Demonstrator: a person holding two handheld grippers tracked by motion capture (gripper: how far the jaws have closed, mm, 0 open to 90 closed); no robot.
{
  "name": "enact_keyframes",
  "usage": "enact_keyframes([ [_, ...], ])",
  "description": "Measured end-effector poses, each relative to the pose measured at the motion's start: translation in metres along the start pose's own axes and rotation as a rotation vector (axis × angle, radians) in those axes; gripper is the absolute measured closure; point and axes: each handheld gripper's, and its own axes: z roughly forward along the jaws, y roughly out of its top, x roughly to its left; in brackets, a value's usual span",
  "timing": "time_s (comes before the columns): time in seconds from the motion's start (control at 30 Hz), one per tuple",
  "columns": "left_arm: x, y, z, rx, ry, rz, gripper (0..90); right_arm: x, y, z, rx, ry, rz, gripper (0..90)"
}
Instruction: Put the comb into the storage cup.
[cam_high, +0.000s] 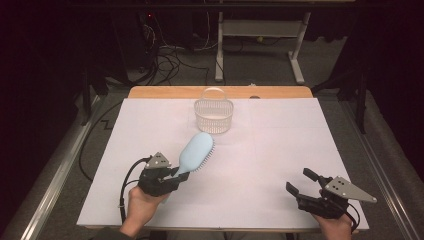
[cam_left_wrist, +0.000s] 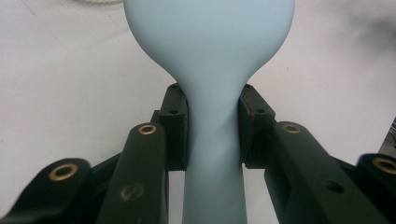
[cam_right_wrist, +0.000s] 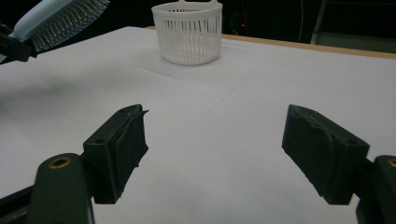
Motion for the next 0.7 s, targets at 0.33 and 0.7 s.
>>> enact_keyframes([
  [0.33,-0.005,0.001,0.006,0.006,-0.016,0.018,67.3,0.011,0.006,0.011,-0.011,0.035,-0.021,22.5],
  [0.7,-0.008,0.001,0.007,0.002,-0.026,0.025,67.3,0.023,0.011,0.022,-0.005,0.065,-0.047,22.8],
])
